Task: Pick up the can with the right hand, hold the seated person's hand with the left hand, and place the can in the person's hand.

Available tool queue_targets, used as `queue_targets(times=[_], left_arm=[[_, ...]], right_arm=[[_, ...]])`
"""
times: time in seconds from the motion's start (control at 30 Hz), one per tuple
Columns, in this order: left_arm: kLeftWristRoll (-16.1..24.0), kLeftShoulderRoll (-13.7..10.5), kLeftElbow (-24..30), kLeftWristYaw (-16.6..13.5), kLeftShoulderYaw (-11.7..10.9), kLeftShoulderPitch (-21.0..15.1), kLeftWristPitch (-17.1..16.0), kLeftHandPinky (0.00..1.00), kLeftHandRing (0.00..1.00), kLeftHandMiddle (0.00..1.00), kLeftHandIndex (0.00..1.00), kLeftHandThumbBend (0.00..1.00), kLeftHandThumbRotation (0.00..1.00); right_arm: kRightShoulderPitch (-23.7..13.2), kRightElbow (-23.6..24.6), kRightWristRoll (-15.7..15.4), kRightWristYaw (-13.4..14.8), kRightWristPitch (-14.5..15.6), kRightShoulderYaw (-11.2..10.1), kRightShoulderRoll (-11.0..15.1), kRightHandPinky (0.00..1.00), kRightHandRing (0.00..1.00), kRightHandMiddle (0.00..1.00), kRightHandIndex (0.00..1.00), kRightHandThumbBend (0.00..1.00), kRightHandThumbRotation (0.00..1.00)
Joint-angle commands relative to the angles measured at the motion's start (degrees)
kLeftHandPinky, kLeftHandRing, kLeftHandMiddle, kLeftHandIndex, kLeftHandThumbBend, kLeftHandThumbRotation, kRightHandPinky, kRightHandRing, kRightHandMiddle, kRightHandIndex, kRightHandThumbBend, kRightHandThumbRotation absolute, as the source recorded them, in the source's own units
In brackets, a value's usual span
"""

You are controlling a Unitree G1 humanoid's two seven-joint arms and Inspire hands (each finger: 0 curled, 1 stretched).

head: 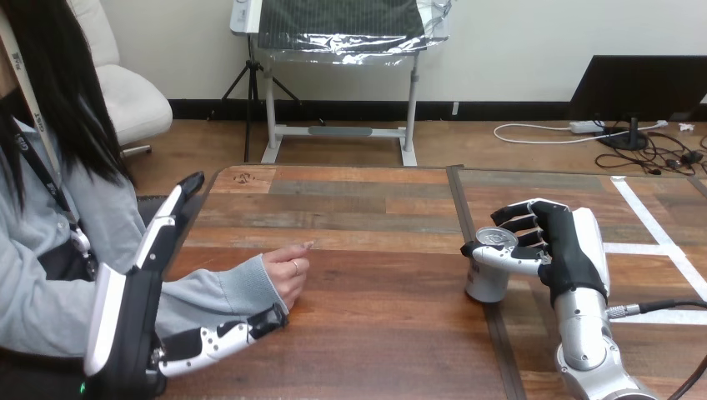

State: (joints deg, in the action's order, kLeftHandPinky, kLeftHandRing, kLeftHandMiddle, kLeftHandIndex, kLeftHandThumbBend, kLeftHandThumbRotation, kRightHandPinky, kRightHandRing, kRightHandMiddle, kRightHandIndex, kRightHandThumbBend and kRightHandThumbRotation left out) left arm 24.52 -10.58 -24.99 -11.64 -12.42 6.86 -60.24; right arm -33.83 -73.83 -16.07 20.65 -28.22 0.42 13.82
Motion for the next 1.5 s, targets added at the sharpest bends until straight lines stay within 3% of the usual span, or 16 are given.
queue_targets(times=[0.0,0.8,1.0,1.47], left_arm=[[0.2,-1.4,4.4,-1.0,0.2,-1.5,1.5,0.88,0.93,0.92,0.91,1.0,0.44],[-0.9,-3.1,4.0,-1.4,1.4,-2.7,0.7,0.9,0.94,0.93,0.91,1.0,0.44],[-1.4,-3.3,3.8,-1.2,1.8,-2.7,0.5,0.9,0.94,0.93,0.91,1.0,0.44],[-2.1,-3.6,3.7,-1.0,2.0,-2.6,-0.1,0.9,0.94,0.93,0.92,1.0,0.43]], right_arm=[[-2.9,3.7,-0.6,1.4,-2.5,0.8,1.3,0.42,0.47,0.54,0.54,0.82,0.0],[-2.1,2.9,-2.6,2.3,-3.2,3.0,1.0,0.41,0.46,0.52,0.54,0.83,0.0],[-1.9,2.5,-2.1,1.2,-3.2,2.9,0.6,0.43,0.48,0.54,0.55,0.83,0.0],[-0.5,1.9,4.2,-5.8,-6.2,-0.5,-1.4,0.53,0.6,0.64,0.66,0.9,0.0]])
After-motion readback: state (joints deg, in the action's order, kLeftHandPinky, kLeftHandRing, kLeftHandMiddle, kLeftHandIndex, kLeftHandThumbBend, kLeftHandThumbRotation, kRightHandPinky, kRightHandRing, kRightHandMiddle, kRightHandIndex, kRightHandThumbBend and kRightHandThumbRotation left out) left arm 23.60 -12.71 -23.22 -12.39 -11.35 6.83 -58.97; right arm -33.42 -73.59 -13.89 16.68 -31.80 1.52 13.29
